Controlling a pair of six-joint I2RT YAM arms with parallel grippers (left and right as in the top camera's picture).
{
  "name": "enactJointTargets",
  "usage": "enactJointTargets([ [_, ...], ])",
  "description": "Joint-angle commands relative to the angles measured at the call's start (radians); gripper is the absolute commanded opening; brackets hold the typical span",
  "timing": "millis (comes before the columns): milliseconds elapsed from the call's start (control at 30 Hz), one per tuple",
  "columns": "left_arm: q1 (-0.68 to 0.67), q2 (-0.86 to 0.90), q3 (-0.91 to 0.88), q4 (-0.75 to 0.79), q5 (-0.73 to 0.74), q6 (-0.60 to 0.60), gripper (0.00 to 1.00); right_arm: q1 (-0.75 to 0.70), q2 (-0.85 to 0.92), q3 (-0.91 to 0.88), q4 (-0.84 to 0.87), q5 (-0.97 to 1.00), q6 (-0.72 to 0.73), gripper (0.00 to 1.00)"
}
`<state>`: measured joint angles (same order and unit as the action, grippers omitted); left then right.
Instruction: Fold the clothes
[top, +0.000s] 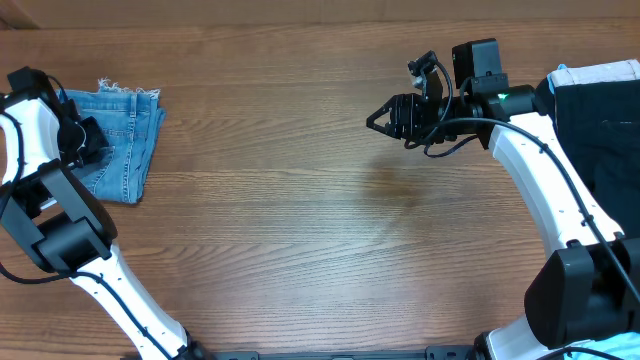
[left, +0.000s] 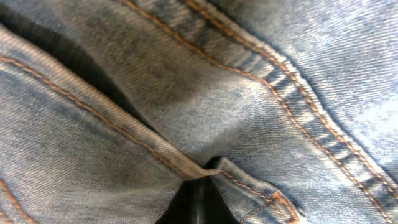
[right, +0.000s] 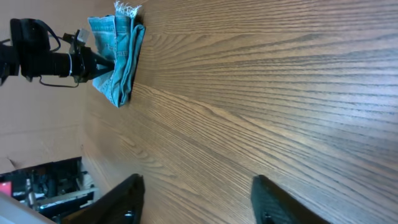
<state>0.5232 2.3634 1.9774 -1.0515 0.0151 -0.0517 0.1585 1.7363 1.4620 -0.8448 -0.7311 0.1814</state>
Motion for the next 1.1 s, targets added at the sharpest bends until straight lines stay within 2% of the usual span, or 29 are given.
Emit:
enactJointTargets([
  [0, -0.014, 0.028, 0.011, -0.056, 0.094, -0.037, 0.45, -0.003, -0.039, 0.0, 0.024, 0.035, -0.034, 0.61],
  [33, -0.014, 0.011, 0.038, -0.084, 0.108, -0.013, 0.63, -0.003, -0.042, 0.0, 0.042, 0.037, -0.034, 0.62],
  [100, -0.015, -0.033, 0.117, -0.152, 0.119, 0.053, 0.76, -0.003, -0.056, 0.0, 0.11, 0.04, -0.059, 0.63],
  [200, -0.045, -0.138, 0.285, -0.312, 0.199, 0.209, 0.79, -0.003, -0.118, 0.009, 0.183, 0.13, -0.058, 0.64],
  [233, -0.061, -0.171, 0.314, -0.343, 0.2, 0.234, 0.93, -0.003, -0.14, 0.018, 0.182, 0.181, -0.058, 0.64],
  [267, -0.081, -0.209, 0.334, -0.368, 0.2, 0.251, 1.0, -0.003, -0.163, 0.027, 0.177, 0.23, -0.058, 0.65],
  [367, -0.166, -0.366, 0.341, -0.407, 0.214, 0.247, 1.0, -0.004, -0.282, 0.045, 0.17, 0.363, -0.058, 0.67],
  [433, -0.233, -0.462, 0.341, -0.443, 0.196, 0.247, 1.0, -0.004, -0.366, 0.045, 0.159, 0.413, -0.058, 0.74],
  [500, -0.314, -0.544, 0.341, -0.5, 0.133, 0.229, 1.0, -0.004, -0.46, 0.045, 0.134, 0.477, -0.058, 0.94],
  [533, -0.354, -0.574, 0.341, -0.533, 0.093, 0.197, 1.0, -0.004, -0.5, 0.045, 0.115, 0.512, -0.058, 1.0],
  [633, -0.447, -0.624, 0.34, -0.638, 0.083, 0.145, 1.0, -0.004, -0.581, 0.045, 0.034, 0.62, -0.058, 1.0],
  [800, -0.597, -0.682, 0.247, -0.638, 0.018, 0.122, 1.0, -0.004, -0.625, 0.045, -0.1, 0.652, -0.058, 1.0],
  [967, -0.631, -0.669, 0.209, -0.638, 0.037, 0.119, 1.0, -0.004, -0.619, 0.045, -0.209, 0.652, -0.058, 1.0],
  [1067, -0.631, -0.66, 0.209, -0.636, 0.036, 0.119, 1.0, -0.004, -0.62, 0.045, -0.206, 0.652, -0.058, 1.0],
])
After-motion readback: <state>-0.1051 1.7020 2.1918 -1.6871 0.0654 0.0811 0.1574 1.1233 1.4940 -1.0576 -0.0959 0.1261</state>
